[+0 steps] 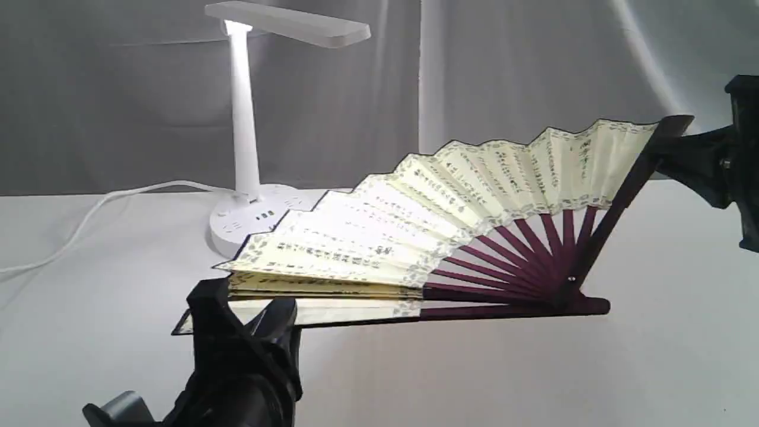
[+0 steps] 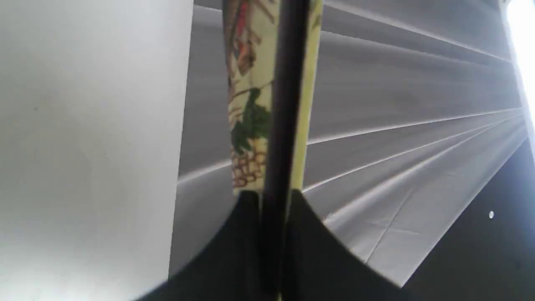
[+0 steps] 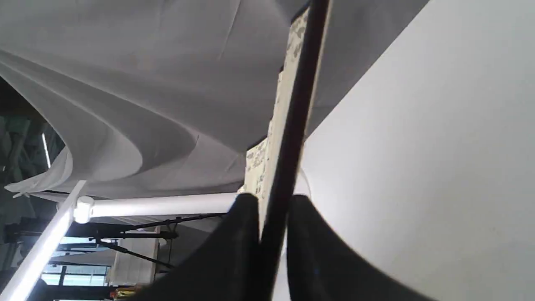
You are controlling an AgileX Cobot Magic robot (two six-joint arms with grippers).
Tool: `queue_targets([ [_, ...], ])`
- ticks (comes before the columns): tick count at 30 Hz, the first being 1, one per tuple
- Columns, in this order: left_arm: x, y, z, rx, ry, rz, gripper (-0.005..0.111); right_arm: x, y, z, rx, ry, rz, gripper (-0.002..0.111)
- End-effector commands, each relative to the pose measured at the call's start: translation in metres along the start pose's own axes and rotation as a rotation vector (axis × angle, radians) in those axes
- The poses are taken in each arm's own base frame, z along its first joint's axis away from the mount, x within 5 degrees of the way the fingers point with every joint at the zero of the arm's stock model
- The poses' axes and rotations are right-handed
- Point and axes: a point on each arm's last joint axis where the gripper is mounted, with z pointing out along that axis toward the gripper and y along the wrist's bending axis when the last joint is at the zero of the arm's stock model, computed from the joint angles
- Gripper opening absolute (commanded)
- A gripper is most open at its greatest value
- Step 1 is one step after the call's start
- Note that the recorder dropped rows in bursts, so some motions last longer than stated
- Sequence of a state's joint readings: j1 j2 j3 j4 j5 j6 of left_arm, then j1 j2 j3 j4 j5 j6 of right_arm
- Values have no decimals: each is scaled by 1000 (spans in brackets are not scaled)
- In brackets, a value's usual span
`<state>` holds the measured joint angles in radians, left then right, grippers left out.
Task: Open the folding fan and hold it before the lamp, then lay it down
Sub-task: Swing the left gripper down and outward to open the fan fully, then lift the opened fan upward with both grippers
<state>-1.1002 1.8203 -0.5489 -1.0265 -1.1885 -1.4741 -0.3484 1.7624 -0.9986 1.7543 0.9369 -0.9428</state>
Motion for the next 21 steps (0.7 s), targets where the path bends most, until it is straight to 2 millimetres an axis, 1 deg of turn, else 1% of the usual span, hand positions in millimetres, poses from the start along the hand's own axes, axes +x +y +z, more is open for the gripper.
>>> queue_targets([
  [1,1,-4,-7,28,-29,-85,0,-4,-3,-3,49,-36,-46,0],
  [8,2,-3,-9,23,-28,-96,0,-20,-13,-21,79,-108,-10,0],
  [13,3,-3,-9,24,-17,-94,0,-28,-17,-34,59,-130,3,0],
  [21,5,-4,-9,27,-11,-105,0,-28,-16,-35,51,-127,23,0],
])
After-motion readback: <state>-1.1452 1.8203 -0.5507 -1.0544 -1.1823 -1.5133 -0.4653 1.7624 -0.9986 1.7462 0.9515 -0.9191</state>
